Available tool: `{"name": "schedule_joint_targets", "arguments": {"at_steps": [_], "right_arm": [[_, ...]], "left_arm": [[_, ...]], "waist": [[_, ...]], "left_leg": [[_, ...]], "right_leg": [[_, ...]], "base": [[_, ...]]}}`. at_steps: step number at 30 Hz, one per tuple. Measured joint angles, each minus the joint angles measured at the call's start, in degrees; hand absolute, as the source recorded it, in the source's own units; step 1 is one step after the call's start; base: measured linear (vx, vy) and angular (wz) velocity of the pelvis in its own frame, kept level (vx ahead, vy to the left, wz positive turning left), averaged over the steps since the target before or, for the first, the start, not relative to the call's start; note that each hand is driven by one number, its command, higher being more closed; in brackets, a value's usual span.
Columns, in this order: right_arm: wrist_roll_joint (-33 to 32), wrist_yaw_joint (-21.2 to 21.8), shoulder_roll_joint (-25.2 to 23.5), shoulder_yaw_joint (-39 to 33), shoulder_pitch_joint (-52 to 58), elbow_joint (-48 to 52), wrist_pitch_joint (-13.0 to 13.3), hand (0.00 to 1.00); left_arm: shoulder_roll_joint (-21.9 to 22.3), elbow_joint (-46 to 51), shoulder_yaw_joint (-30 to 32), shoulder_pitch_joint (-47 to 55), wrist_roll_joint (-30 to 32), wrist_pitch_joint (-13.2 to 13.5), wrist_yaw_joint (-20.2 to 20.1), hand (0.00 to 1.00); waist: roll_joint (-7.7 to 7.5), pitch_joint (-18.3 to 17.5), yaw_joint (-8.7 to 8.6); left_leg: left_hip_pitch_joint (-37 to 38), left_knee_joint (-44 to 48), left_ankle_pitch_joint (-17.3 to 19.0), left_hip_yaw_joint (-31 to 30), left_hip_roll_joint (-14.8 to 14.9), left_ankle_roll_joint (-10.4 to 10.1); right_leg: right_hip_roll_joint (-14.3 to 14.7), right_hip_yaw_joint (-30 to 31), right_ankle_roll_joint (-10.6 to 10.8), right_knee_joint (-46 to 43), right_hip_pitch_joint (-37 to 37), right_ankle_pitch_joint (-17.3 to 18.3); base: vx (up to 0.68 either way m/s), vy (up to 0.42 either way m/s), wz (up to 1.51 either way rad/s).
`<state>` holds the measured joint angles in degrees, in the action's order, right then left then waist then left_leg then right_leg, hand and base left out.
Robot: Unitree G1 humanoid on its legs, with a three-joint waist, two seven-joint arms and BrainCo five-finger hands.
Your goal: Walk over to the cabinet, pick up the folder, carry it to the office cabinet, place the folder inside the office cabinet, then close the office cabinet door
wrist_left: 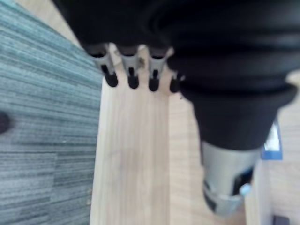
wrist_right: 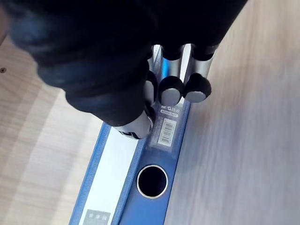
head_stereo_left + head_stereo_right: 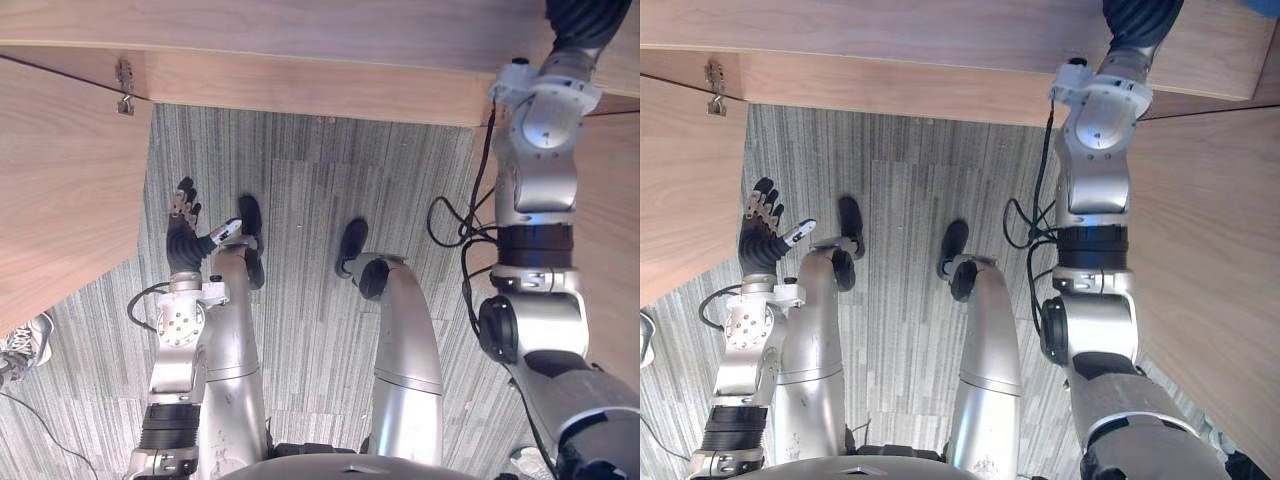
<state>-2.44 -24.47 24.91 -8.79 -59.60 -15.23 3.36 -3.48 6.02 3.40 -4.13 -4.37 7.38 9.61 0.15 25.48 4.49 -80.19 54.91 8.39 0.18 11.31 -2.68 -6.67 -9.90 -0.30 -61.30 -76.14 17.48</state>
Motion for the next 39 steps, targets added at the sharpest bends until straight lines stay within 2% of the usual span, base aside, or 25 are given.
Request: {"name": "schedule_joint_targets", "arguments": {"at_steps": [11, 16, 23, 33, 39], "right_arm": [[-6.3, 0.6, 5.1, 3.8, -6.5, -7.7, 0.1, 1.00], [-7.3, 0.4, 5.6, 3.8, -7.9, -8.8, 0.1, 1.00], [-7.4, 0.3, 5.7, 3.5, -7.6, -8.6, 0.1, 1.00], [-8.9, 0.7, 5.0, 1.1, 1.7, -0.1, 0.9, 1.00], [-7.0, 0.7, 2.4, 0.6, 10.8, 11.9, 1.9, 1.00]], "left_arm": [[-0.2, -2.3, -0.9, 1.6, -1.2, 0.2, 0.0, 0.00], [-0.5, -2.7, -1.2, 1.6, -1.8, 0.3, 0.0, 0.00], [-0.7, -3.4, -1.3, 1.5, -2.2, 0.3, 0.0, 0.00], [-1.1, -4.7, -1.2, -0.7, -1.9, 0.1, 0.0, 0.00], [-1.1, -6.7, -1.2, -2.1, -0.9, 0.0, 0.0, 0.00]], "waist": [[0.00, 0.0, -0.10], [0.00, 0.0, -0.31], [0.00, 0.0, -0.36], [0.01, 0.0, -0.11], [-0.02, -0.1, -0.02]], "left_leg": [[-1.4, -0.1, -0.5, -0.2, -0.5, -0.1], [-1.3, -1.0, -0.9, 0.0, -0.6, -0.6], [-1.3, -0.6, -1.5, -0.1, -0.6, 0.1], [0.2, 1.6, -0.4, 0.3, 0.0, 0.1], [1.1, 3.1, 0.0, 0.3, 1.0, 0.7]], "right_leg": [[-0.5, -0.2, -0.4, -0.5, -1.4, -0.2], [-1.0, -0.5, -0.3, -0.4, -1.5, -0.2], [-1.0, -0.6, -1.0, -0.8, -1.4, -0.6], [-0.8, 0.0, -0.5, -2.0, 0.1, -0.2], [0.2, 0.1, -1.0, -2.5, 1.2, -0.6]], "base": [[0.00, 0.009, 0.01], [-0.01, 0.020, 0.05], [0.00, 0.011, 0.01], [-0.01, 0.034, -0.04], [0.00, 0.030, -0.09]]}}
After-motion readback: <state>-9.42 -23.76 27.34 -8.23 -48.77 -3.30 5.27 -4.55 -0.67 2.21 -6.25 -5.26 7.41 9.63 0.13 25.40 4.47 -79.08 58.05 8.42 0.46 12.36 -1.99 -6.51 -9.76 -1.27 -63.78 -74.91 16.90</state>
